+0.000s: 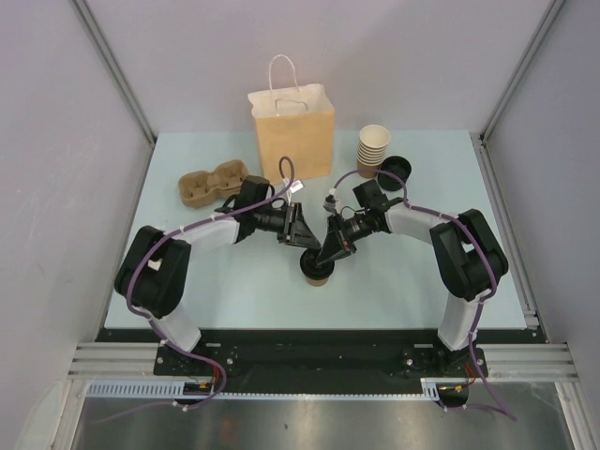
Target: Pack the takeout coffee
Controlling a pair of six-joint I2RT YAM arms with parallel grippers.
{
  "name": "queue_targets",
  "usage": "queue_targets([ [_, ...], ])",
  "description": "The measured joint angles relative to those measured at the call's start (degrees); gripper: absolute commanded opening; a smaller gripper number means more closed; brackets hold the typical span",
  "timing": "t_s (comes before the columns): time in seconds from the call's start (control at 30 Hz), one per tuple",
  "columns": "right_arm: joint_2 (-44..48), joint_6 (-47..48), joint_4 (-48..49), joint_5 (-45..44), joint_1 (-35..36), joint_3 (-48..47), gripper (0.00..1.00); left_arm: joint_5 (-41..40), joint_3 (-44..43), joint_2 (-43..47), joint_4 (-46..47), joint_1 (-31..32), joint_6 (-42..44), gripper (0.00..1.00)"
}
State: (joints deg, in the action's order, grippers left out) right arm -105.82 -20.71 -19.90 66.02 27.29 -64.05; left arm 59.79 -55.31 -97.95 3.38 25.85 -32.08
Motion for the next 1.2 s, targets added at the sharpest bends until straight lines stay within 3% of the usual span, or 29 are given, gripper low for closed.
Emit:
queue_targets([
  [0.17,0.0,0.0,-0.1,0.0,0.0,0.0,0.12,-5.5,-3.5,6.0,-10.7,-0.7,6.6,0.50],
  [0.27,0.0,0.1,-0.1,0.0,0.0,0.0,0.12,-10.7,-7.1,10.4,-17.2,-0.7,11.4,0.51],
  [0.47,0.0,0.2,-0.1,0.0,0.0,0.0,0.12,-19.2,-8.9,13.1,-27.3,0.7,19.0,0.45],
  [0.6,0.0,0.3,-0.1,0.0,0.0,-0.1,0.12,-24.8,-8.9,12.7,-32.1,5.0,22.4,0.42],
  [0.97,0.0,0.3,-0.2,-0.1,0.0,-0.1,0.12,-36.0,-10.4,11.3,-35.5,10.4,25.8,0.35],
  [1.2,0.0,0.3,-0.1,0.0,0.0,-0.1,0.12,-38.8,-11.3,10.2,-35.6,12.2,26.3,0.28],
])
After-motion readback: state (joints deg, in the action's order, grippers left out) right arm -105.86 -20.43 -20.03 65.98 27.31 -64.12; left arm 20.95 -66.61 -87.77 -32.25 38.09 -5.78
